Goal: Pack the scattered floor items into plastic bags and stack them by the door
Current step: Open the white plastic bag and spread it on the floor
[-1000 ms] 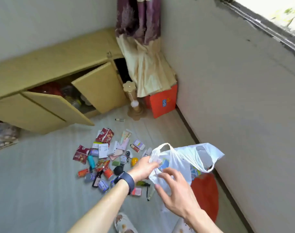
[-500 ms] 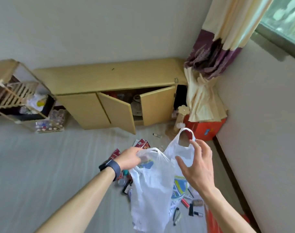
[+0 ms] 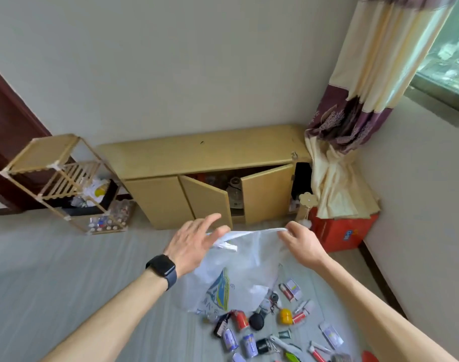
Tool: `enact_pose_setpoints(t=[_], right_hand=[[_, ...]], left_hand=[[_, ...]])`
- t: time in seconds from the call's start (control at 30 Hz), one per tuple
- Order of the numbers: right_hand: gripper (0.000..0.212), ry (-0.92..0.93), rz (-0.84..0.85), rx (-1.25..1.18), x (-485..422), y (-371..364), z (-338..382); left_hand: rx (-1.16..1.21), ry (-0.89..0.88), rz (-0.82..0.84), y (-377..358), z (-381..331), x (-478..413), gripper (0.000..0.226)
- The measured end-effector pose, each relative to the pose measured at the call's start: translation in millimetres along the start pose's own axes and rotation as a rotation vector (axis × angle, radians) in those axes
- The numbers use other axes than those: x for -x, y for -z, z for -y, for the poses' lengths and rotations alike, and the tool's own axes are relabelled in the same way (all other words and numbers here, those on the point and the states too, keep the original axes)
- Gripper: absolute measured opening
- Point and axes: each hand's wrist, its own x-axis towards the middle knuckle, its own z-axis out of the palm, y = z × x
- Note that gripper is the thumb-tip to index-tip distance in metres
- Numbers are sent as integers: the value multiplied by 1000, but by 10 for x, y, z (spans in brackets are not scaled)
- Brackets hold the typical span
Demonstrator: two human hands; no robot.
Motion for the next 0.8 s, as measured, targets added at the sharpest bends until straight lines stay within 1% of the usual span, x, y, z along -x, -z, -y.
enact_pose_setpoints(t=[0.03,0.07,0.1,0.13,0.17,0.23,0.27,0.37,0.43,0.47,0.53,0.63,0.7,0.73,0.8], right_hand=[[26,-41,5,-114,-6,-21,6],[25,-82,19,-248,-12,-48,26],[22,-131,39,-410,-25,-89,35],[20,-181,56,-546,-35,-137,53],[18,-221,62,-647,-36,-184,79],[14,-265,47,-714,-35,-320,146],[17,-271,40,-714,-39,-406,179],[39,-257,31,-671,-60,-676,338],[49,-246,43,-645,-77,-881,458],[52,-238,49,-620,-88,-1004,519],[51,-236,50,-516,-107,-1236,611],[29,-214,21,-294,-220,-1729,721],[12,-165,38,-278,-284,-2083,806],[18,-140,52,-311,-310,-2258,849],[39,-79,65,-338,-390,-2614,878]], left_hand=[[-100,-115,-8,-10,16,40,95],[-196,-221,-8,-13,17,72,90],[-263,-288,12,-15,8,95,82],[-298,-314,43,-30,2,120,75],[-313,-301,69,-42,-10,149,71],[-274,-194,131,-120,14,220,74],[-250,-138,148,-176,50,266,80],[-215,-22,142,-319,281,406,100],[-200,35,155,-405,475,494,108],[-216,57,180,-484,596,542,105],[-258,123,275,-649,818,617,87],[-210,217,397,-928,1286,694,51],[-76,293,480,-1180,1614,773,37],[46,351,518,-1317,1758,827,35],[321,493,622,-1595,1988,951,36]])
